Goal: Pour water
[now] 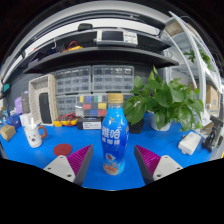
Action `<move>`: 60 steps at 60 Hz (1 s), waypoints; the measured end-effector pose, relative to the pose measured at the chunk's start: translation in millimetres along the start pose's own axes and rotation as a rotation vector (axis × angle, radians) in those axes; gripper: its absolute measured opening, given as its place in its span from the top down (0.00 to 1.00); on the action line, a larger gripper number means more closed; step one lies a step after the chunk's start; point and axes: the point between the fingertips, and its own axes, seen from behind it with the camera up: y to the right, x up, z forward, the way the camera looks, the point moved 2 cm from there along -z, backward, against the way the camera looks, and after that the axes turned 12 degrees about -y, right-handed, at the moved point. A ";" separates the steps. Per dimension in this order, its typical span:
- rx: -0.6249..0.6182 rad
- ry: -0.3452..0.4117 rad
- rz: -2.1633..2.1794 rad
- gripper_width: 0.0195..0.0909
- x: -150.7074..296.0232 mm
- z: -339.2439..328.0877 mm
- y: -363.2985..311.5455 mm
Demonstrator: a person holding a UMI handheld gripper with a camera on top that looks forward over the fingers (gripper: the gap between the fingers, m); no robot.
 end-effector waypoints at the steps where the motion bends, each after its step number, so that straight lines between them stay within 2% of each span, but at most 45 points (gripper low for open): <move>1: 0.000 0.002 0.001 0.08 1.9 5.4 1.4; 4: 0.002 0.018 0.005 0.09 9.2 19.1 4.2; 8: 0.015 0.044 0.018 0.16 17.4 34.5 4.8; 13: 0.028 0.066 0.030 0.35 26.1 48.3 3.1; 14: 0.026 0.067 0.026 0.33 26.4 51.0 3.4; 16: 0.020 0.066 0.013 0.53 26.1 55.4 3.9; 20: 0.019 0.082 -0.011 0.59 27.8 57.6 1.7; 29: -0.013 0.085 -0.068 0.81 28.6 56.2 -3.6; 44: -0.073 0.069 -0.300 0.82 38.2 59.8 -32.0; 60: -0.096 0.010 -0.741 0.82 76.9 70.4 -133.0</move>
